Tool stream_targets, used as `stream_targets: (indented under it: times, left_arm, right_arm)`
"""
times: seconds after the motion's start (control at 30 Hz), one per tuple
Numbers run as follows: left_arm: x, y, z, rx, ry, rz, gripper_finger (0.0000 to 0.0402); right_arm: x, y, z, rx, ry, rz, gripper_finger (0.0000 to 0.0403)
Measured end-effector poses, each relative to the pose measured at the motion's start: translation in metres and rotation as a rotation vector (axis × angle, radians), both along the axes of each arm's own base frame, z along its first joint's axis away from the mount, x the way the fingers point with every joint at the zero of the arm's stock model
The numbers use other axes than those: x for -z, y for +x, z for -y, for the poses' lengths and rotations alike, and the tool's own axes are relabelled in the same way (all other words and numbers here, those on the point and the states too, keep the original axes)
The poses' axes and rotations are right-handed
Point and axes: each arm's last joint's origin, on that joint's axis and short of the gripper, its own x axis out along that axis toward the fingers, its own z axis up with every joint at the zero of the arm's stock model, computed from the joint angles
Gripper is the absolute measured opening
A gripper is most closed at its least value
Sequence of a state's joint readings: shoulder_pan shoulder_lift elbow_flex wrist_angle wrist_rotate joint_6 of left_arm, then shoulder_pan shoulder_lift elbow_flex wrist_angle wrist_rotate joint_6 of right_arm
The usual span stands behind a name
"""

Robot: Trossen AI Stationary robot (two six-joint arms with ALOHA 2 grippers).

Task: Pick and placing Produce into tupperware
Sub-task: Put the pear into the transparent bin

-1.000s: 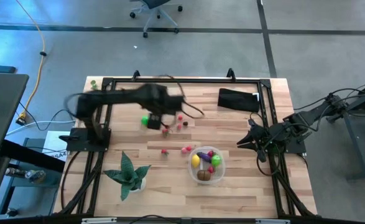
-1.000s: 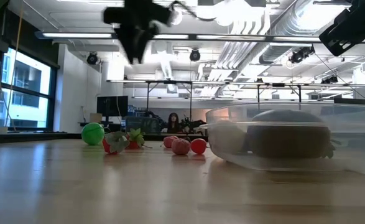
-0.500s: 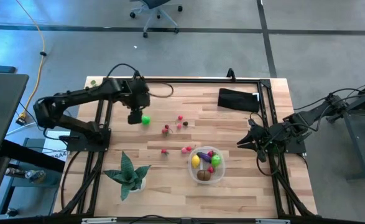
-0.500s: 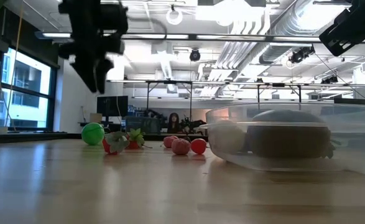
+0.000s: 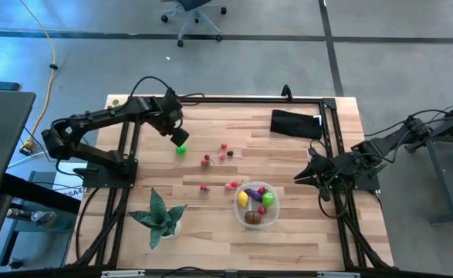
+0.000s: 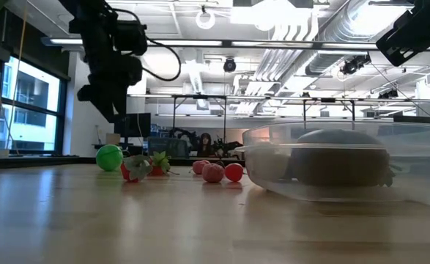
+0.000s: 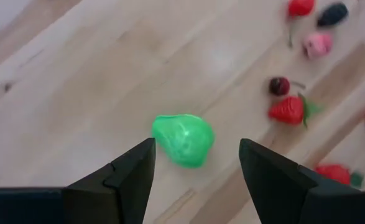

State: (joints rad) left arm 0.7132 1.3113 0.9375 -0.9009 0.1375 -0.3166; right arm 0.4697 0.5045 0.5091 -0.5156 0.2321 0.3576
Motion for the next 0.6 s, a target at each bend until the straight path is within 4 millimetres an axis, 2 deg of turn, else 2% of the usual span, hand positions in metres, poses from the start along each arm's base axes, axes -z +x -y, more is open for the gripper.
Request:
stream_targets:
  times: [0.2, 0.33, 0.6]
  left_arm:
    - [0.0, -0.002, -0.001, -0.195, 0.013, -0.045, 0.0223]
    - [0.003, 0.003, 0.003, -0.274, -0.018, -0.041, 0.0223]
    - [0.003, 0.019, 0.02, -0.183, -0.009, -0.022, 0.0223]
  right_arm:
    - [0.0, 0.0, 0.0, 0.0, 0.0, 0.0, 0.0051]
    - [0.0, 0.0, 0.0, 0.0, 0.0, 0.0, 0.0051]
    - [0.0, 0.0, 0.0, 0.0, -0.001, -0.002, 0.0051]
